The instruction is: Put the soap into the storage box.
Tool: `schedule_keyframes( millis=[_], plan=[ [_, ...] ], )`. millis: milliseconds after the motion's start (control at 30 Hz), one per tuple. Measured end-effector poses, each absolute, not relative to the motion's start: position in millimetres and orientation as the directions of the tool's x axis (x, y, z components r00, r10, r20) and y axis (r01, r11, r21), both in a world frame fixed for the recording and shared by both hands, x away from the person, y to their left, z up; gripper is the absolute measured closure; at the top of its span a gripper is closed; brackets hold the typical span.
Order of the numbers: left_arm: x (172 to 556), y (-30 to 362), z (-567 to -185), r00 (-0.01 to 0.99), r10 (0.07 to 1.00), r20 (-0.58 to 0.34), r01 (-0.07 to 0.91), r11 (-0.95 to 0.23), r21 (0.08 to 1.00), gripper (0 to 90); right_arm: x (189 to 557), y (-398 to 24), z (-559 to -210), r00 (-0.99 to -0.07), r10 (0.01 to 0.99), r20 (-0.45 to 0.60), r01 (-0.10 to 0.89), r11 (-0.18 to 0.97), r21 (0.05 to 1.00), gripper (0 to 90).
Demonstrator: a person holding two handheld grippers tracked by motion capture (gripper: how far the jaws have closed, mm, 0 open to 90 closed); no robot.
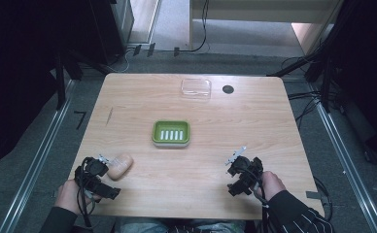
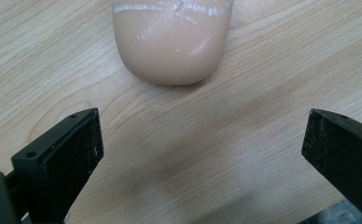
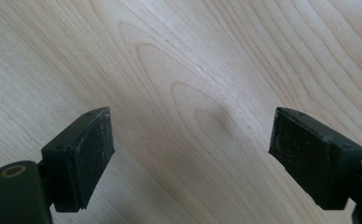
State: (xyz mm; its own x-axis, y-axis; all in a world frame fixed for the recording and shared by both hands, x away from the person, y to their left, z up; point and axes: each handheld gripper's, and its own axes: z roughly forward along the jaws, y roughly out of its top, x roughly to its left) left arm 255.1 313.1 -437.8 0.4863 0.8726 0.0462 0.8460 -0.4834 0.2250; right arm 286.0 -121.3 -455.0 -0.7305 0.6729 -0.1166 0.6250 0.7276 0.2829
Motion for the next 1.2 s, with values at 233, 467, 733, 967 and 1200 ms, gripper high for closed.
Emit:
schedule_keyframes(
  millis=[233,467,733,967,1200],
  plan=[
    [257,310,-434,0.493,0.869,0.055,0.836,-0.49,0.249,0.0,287,-123,-456,-0.735,0.669,-0.115,0.62,0.73,0.286,14.3],
    [259,310,-430,0.488,0.871,0.058,0.828,-0.483,0.285,0.0,290,-123,-457,-0.74,0.664,-0.109,0.617,0.734,0.285,14.3],
    [259,315,-428,0.486,0.872,0.054,0.82,-0.476,0.318,0.0,294,-117,-458,-0.752,0.649,-0.116,0.602,0.747,0.282,14.3],
    [262,320,-427,0.477,0.878,0.036,0.812,-0.456,0.366,0.0,290,-110,-454,-0.749,0.65,-0.128,0.602,0.749,0.277,14.3],
    [270,315,-426,0.476,0.879,0.038,0.805,-0.453,0.383,0.0,291,-110,-455,-0.749,0.649,-0.133,0.6,0.75,0.278,14.3]
  ],
)
